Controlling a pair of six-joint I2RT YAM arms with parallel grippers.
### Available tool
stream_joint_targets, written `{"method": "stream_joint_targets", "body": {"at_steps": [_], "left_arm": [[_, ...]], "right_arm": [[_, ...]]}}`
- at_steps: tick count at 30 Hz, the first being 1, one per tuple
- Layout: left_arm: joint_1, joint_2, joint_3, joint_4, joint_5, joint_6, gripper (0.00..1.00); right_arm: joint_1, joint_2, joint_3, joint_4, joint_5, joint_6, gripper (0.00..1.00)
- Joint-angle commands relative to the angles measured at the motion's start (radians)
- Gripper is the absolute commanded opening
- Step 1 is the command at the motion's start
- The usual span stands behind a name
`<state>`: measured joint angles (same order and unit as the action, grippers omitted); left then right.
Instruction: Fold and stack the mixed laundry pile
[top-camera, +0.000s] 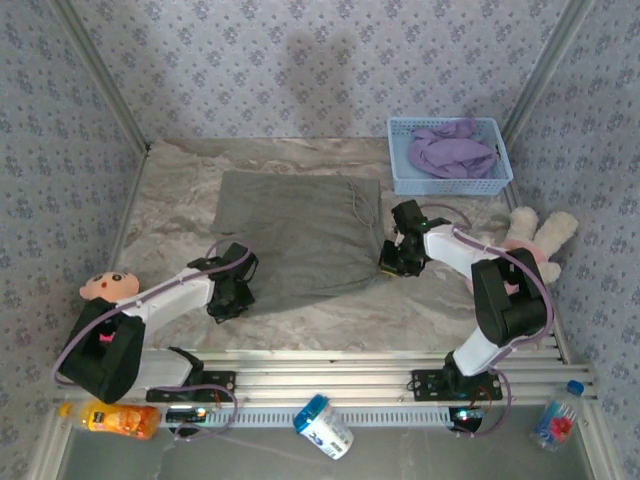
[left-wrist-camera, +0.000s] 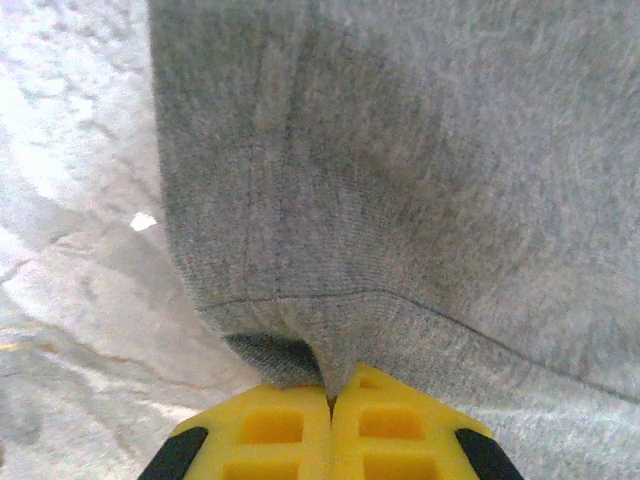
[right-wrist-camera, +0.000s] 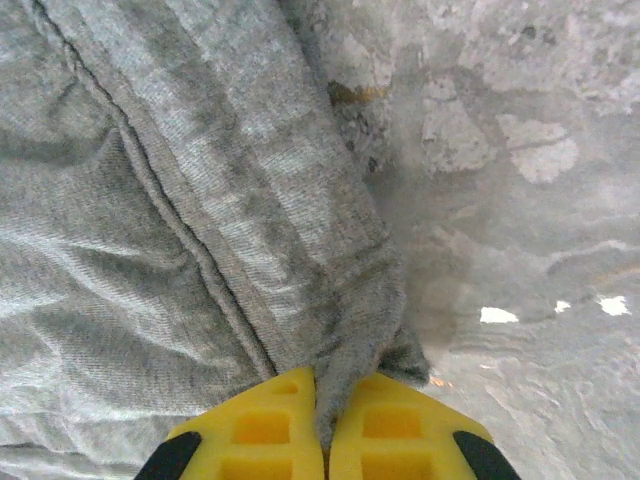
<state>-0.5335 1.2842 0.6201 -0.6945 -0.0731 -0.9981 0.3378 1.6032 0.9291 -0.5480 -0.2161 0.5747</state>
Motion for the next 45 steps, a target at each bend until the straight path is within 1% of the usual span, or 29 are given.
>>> {"method": "stream_joint_targets", "body": {"at_steps": [1, 4, 6, 9, 11, 13, 16, 19, 20, 25, 26, 29, 30, 31, 32, 33, 34, 35, 36, 38, 39, 41, 43, 45], "left_arm": [[-0.010, -0.072, 0.019, -0.159, -0.045, 0.028, 0.00], [-0.011, -0.134, 0.055, -0.236, -0.041, 0.030, 0.00], [-0.003, -0.154, 0.110, -0.261, -0.077, 0.031, 0.00], [0.033, -0.125, 0.226, -0.240, -0.118, 0.066, 0.00], [0.073, -0.073, 0.316, -0.218, -0.132, 0.099, 0.00], [0.115, -0.012, 0.404, -0.192, -0.146, 0.130, 0.00], [0.172, 0.082, 0.526, -0.131, -0.172, 0.178, 0.00], [0.227, 0.174, 0.634, -0.045, -0.148, 0.218, 0.00], [0.246, 0.212, 0.673, -0.020, -0.138, 0.235, 0.00], [0.309, 0.442, 0.940, -0.024, -0.101, 0.303, 0.00], [0.319, 0.489, 1.002, -0.031, -0.101, 0.317, 0.00], [0.345, 0.650, 1.186, -0.052, -0.090, 0.341, 0.00], [0.358, 0.717, 1.264, -0.074, -0.080, 0.349, 0.01], [0.370, 0.779, 1.351, -0.095, -0.063, 0.359, 0.17], [0.383, 0.852, 1.464, -0.150, -0.051, 0.356, 0.68], [0.394, 0.951, 1.590, -0.229, -0.045, 0.350, 0.98], [0.401, 1.023, 1.724, -0.310, -0.027, 0.352, 1.00], [0.406, 1.117, 1.897, -0.403, -0.012, 0.359, 1.00], [0.406, 1.192, 2.053, -0.482, -0.008, 0.371, 1.00], [0.402, 1.272, 2.243, -0.565, 0.001, 0.394, 1.00], [0.399, 1.277, 2.268, -0.574, 0.014, 0.401, 1.00], [0.393, 1.246, 2.224, -0.562, 0.045, 0.416, 1.00], [0.375, 1.184, 2.113, -0.529, 0.057, 0.435, 1.00], [0.346, 1.092, 1.939, -0.459, 0.051, 0.461, 0.98]], "right_arm": [[0.012, -0.065, -0.039, -0.130, 0.036, -0.059, 0.00], [0.013, -0.131, -0.059, -0.172, -0.006, -0.037, 0.00], [0.013, -0.177, -0.039, -0.189, -0.025, -0.006, 0.00], [0.006, -0.199, 0.031, -0.175, -0.055, 0.073, 0.00], [-0.006, -0.176, 0.092, -0.149, -0.087, 0.111, 0.00], [-0.012, -0.136, 0.166, -0.124, -0.101, 0.134, 0.00], [-0.020, -0.065, 0.290, -0.104, -0.084, 0.160, 0.00], [-0.046, 0.002, 0.375, -0.057, -0.084, 0.218, 0.00], [-0.056, 0.027, 0.401, -0.009, -0.090, 0.239, 0.00], [-0.102, 0.183, 0.572, 0.069, -0.082, 0.323, 0.00], [-0.107, 0.225, 0.620, 0.080, -0.079, 0.337, 0.01], [-0.114, 0.367, 0.786, 0.118, -0.016, 0.375, 0.05], [-0.117, 0.427, 0.846, 0.139, -0.019, 0.377, 0.12], [-0.122, 0.482, 0.905, 0.161, -0.014, 0.378, 0.25], [-0.130, 0.545, 0.977, 0.165, -0.012, 0.377, 0.42], [-0.139, 0.600, 1.045, 0.163, -0.014, 0.380, 0.52], [-0.146, 0.635, 1.096, 0.162, -0.018, 0.384, 0.56], [-0.150, 0.654, 1.129, 0.186, -0.007, 0.382, 0.62], [-0.148, 0.654, 1.141, 0.201, -0.001, 0.371, 0.65], [-0.135, 0.641, 1.156, 0.168, 0.027, 0.320, 0.67], [-0.130, 0.627, 1.148, 0.157, 0.032, 0.297, 0.68], [-0.118, 0.593, 1.104, 0.158, 0.032, 0.271, 0.67], [-0.102, 0.556, 1.032, 0.170, 0.037, 0.244, 0.65], [-0.082, 0.524, 0.968, 0.168, 0.036, 0.215, 0.63]]}}
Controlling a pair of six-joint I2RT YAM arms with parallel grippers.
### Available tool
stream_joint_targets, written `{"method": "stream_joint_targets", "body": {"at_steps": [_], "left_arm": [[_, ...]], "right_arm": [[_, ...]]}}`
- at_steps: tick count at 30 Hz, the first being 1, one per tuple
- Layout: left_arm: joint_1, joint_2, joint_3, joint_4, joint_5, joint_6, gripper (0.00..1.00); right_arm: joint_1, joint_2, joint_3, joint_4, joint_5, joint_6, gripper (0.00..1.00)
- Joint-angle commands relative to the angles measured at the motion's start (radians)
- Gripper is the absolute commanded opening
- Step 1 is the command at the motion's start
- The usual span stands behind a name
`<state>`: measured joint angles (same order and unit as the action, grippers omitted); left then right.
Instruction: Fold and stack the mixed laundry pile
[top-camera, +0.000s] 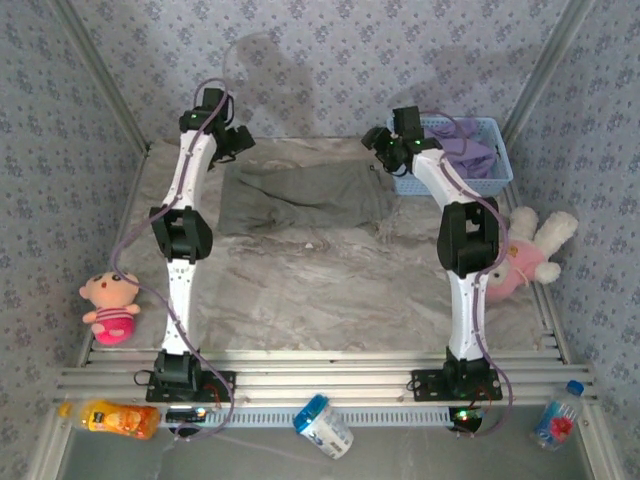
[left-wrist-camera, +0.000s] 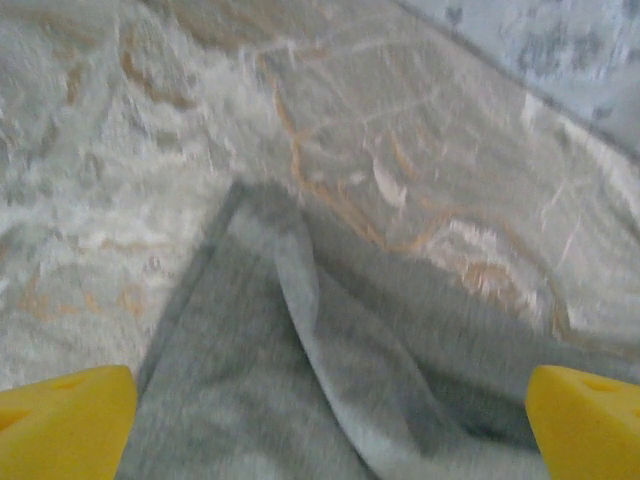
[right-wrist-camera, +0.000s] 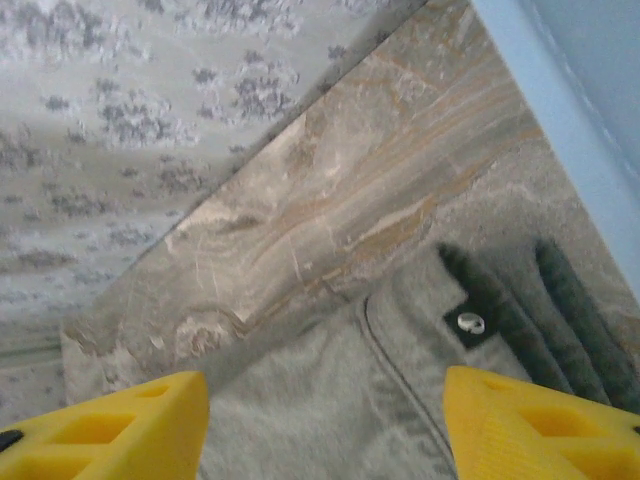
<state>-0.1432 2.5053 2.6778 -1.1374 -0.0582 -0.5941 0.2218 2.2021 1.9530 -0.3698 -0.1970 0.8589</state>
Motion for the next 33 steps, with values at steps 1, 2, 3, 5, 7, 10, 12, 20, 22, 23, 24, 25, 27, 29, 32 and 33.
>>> {"method": "stream_joint_targets", "body": {"at_steps": [1, 2, 3, 5, 7, 10, 12, 20, 22, 23, 24, 25, 27, 29, 32, 33], "left_arm": [[-0.057, -0.174, -0.207, 0.028, 0.038, 0.060, 0.96], [-0.071, -0.224, -0.312, 0.080, 0.040, 0.054, 0.94], [-0.082, -0.273, -0.414, 0.129, 0.053, 0.045, 0.91], [-0.096, -0.349, -0.590, 0.223, 0.070, 0.005, 0.84], [-0.102, -0.406, -0.750, 0.316, 0.101, -0.037, 0.77], [-0.102, -0.449, -0.942, 0.433, 0.138, -0.081, 0.73], [-0.101, -0.447, -1.013, 0.491, 0.146, -0.093, 0.73], [-0.042, -0.419, -1.191, 0.601, 0.057, -0.117, 0.74], [-0.027, -0.418, -1.214, 0.575, 0.029, -0.084, 0.74], [-0.022, -0.421, -1.224, 0.556, 0.016, -0.061, 0.74], [-0.022, -0.429, -1.236, 0.539, 0.000, -0.036, 0.74], [-0.022, -0.437, -1.252, 0.531, -0.009, -0.020, 0.74], [-0.028, -0.468, -1.302, 0.523, -0.022, 0.007, 0.74], [-0.037, -0.500, -1.355, 0.518, -0.027, 0.017, 0.74], [-0.060, -0.553, -1.448, 0.510, -0.037, 0.009, 0.74], [-0.074, -0.574, -1.486, 0.504, -0.041, -0.005, 0.74]], "right_arm": [[0.041, -0.084, -0.079, -0.012, 0.010, -0.079, 0.62], [0.052, -0.093, -0.101, -0.019, 0.005, -0.089, 0.61], [0.061, -0.098, -0.119, -0.027, 0.002, -0.096, 0.59], [0.080, -0.098, -0.146, -0.044, -0.005, -0.114, 0.57], [0.096, -0.092, -0.167, -0.046, -0.012, -0.142, 0.58], [0.112, -0.067, -0.193, -0.031, -0.017, -0.162, 0.58], [0.114, -0.036, -0.186, -0.036, 0.002, -0.175, 0.58], [0.070, 0.072, -0.138, -0.176, 0.045, -0.221, 0.57], [0.055, 0.060, -0.180, -0.176, 0.058, -0.221, 0.57], [0.049, 0.053, -0.203, -0.177, 0.064, -0.262, 0.57], [0.043, 0.045, -0.224, -0.179, 0.069, -0.274, 0.58], [0.039, 0.038, -0.243, -0.182, 0.072, -0.283, 0.57], [0.035, 0.013, -0.291, -0.186, 0.082, -0.308, 0.57], [0.034, -0.018, -0.347, -0.189, 0.090, -0.325, 0.58], [0.033, -0.085, -0.451, -0.185, 0.088, -0.352, 0.58], [0.034, -0.114, -0.493, -0.172, 0.092, -0.356, 0.58]]}}
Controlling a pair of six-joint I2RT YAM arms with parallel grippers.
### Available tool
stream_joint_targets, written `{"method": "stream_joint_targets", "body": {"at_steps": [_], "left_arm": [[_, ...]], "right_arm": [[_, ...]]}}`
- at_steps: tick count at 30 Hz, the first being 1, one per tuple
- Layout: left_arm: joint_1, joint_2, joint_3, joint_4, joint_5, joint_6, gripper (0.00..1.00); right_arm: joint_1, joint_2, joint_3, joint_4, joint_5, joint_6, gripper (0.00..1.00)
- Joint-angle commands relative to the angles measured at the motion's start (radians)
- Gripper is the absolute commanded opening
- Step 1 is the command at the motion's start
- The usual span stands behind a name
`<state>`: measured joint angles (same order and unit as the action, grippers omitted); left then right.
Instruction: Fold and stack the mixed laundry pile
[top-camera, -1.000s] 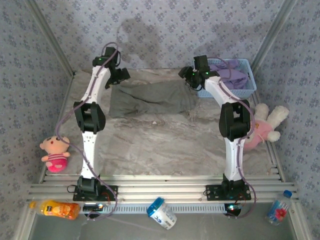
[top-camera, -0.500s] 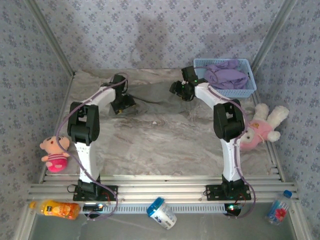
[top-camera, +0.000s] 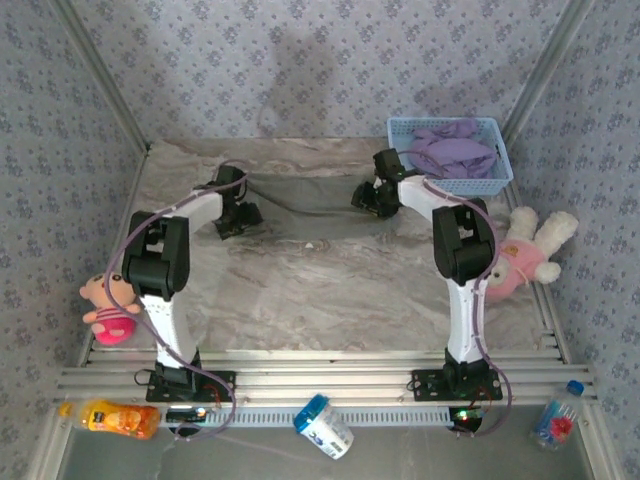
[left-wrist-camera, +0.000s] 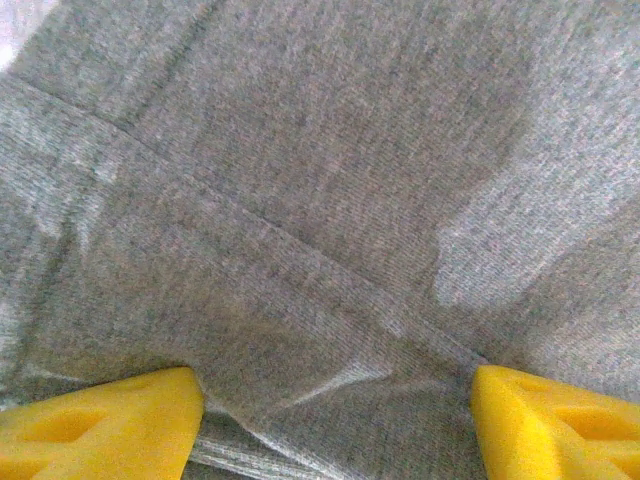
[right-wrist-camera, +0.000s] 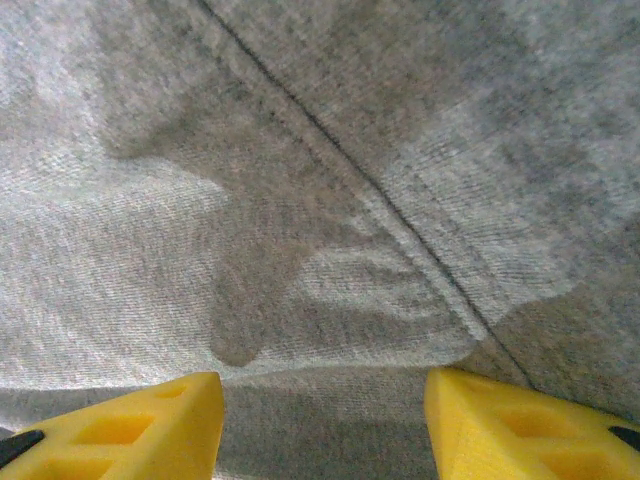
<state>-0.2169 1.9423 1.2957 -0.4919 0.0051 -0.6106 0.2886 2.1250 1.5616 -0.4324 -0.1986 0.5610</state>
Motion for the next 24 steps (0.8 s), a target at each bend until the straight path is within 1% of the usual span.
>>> {"method": "stream_joint_targets", "body": {"at_steps": [1, 5, 7, 9, 12, 14, 15, 16, 17, 20, 21, 23, 24], "left_arm": [[-0.016, -0.037, -0.144, -0.148, -0.112, -0.003, 0.74], [-0.092, -0.155, -0.279, -0.178, -0.146, -0.089, 0.74], [-0.129, -0.215, -0.328, -0.214, -0.161, -0.141, 0.77], [-0.153, -0.263, -0.346, -0.239, -0.168, -0.173, 0.82], [-0.171, -0.313, -0.305, -0.289, -0.193, -0.184, 0.90], [-0.172, -0.335, -0.262, -0.313, -0.213, -0.184, 0.91], [-0.171, -0.343, -0.243, -0.316, -0.215, -0.180, 0.89], [-0.170, -0.343, -0.223, -0.311, -0.213, -0.173, 0.86], [-0.167, -0.342, -0.207, -0.306, -0.211, -0.169, 0.81], [-0.154, -0.315, -0.155, -0.286, -0.183, -0.162, 0.58], [-0.153, -0.304, -0.141, -0.276, -0.168, -0.163, 0.50], [-0.156, -0.286, -0.125, -0.257, -0.135, -0.164, 0.28], [-0.158, -0.279, -0.124, -0.250, -0.118, -0.169, 0.17]], "right_arm": [[-0.029, -0.069, -0.145, -0.099, 0.091, -0.051, 0.58], [-0.007, -0.192, -0.325, -0.084, 0.059, -0.015, 0.58], [0.006, -0.262, -0.427, -0.071, 0.043, 0.003, 0.59], [0.012, -0.321, -0.474, -0.058, 0.003, -0.012, 0.61], [0.031, -0.400, -0.454, -0.112, -0.012, -0.087, 0.66], [0.054, -0.435, -0.403, -0.149, -0.024, -0.153, 0.67], [0.069, -0.442, -0.378, -0.163, -0.031, -0.176, 0.67], [0.084, -0.440, -0.313, -0.183, -0.038, -0.208, 0.67], [0.098, -0.436, -0.282, -0.195, -0.047, -0.232, 0.67], [0.142, -0.389, -0.188, -0.181, -0.093, -0.279, 0.67], [0.156, -0.364, -0.158, -0.172, -0.100, -0.276, 0.67], [0.179, -0.306, -0.092, -0.130, -0.139, -0.252, 0.65], [0.195, -0.271, -0.054, -0.116, -0.157, -0.240, 0.62]]}}
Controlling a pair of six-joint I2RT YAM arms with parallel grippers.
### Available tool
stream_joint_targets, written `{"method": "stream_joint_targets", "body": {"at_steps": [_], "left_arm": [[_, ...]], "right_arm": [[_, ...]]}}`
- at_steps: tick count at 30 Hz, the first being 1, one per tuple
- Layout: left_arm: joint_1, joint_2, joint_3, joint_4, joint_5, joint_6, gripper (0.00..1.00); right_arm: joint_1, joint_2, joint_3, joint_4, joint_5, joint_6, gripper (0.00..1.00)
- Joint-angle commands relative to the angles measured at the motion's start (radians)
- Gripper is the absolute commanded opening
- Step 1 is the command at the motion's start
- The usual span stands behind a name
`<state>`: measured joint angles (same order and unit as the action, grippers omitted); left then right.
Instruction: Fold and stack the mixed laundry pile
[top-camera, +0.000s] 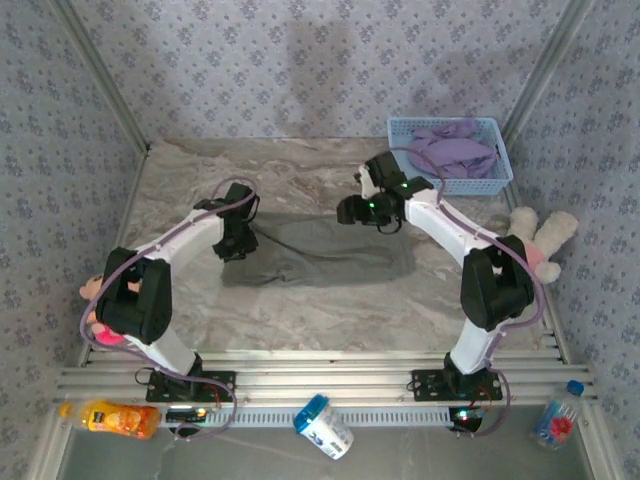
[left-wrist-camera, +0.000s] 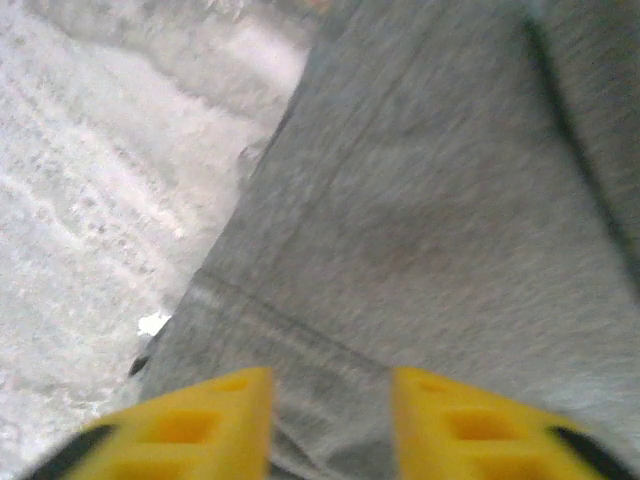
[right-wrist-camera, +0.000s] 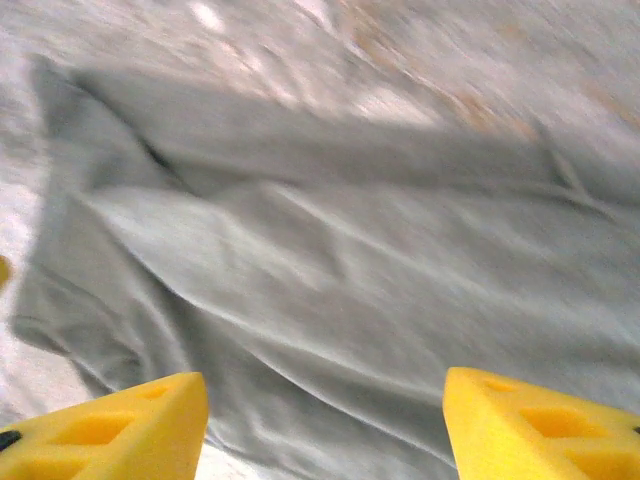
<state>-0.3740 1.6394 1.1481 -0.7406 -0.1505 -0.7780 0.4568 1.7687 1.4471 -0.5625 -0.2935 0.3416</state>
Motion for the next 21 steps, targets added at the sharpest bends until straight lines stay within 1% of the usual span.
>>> {"method": "stream_joint_targets", "body": {"at_steps": [1, 2, 4, 6, 8, 11, 15, 16, 21], "left_arm": [[-0.004, 0.031, 0.019, 0.004, 0.048, -0.011, 0.06], [-0.007, 0.038, 0.012, 0.006, 0.054, -0.021, 0.00], [-0.008, 0.056, -0.019, 0.018, 0.078, -0.046, 0.00], [-0.009, 0.071, -0.060, 0.041, 0.098, -0.074, 0.00], [-0.010, 0.090, -0.101, 0.056, 0.119, -0.101, 0.00], [-0.014, 0.114, -0.137, 0.107, 0.131, -0.121, 0.00], [-0.022, 0.150, -0.141, 0.094, 0.123, -0.111, 0.00], [-0.025, 0.160, -0.140, 0.087, 0.121, -0.105, 0.00], [-0.031, 0.177, -0.155, 0.036, 0.108, -0.077, 0.00]], "right_arm": [[0.044, 0.121, 0.101, 0.029, -0.084, -0.014, 0.56], [0.062, 0.152, 0.129, 0.041, -0.104, -0.013, 0.50], [0.099, 0.221, 0.196, 0.060, -0.153, -0.023, 0.35], [0.134, 0.280, 0.246, 0.065, -0.183, -0.047, 0.28], [0.163, 0.340, 0.284, 0.062, -0.236, -0.066, 0.26], [0.188, 0.419, 0.319, 0.065, -0.272, -0.066, 0.26], [0.197, 0.525, 0.382, 0.076, -0.266, 0.003, 0.27], [0.196, 0.552, 0.405, 0.072, -0.248, 0.020, 0.26], [0.161, 0.601, 0.483, 0.120, 0.004, 0.092, 0.28]]}}
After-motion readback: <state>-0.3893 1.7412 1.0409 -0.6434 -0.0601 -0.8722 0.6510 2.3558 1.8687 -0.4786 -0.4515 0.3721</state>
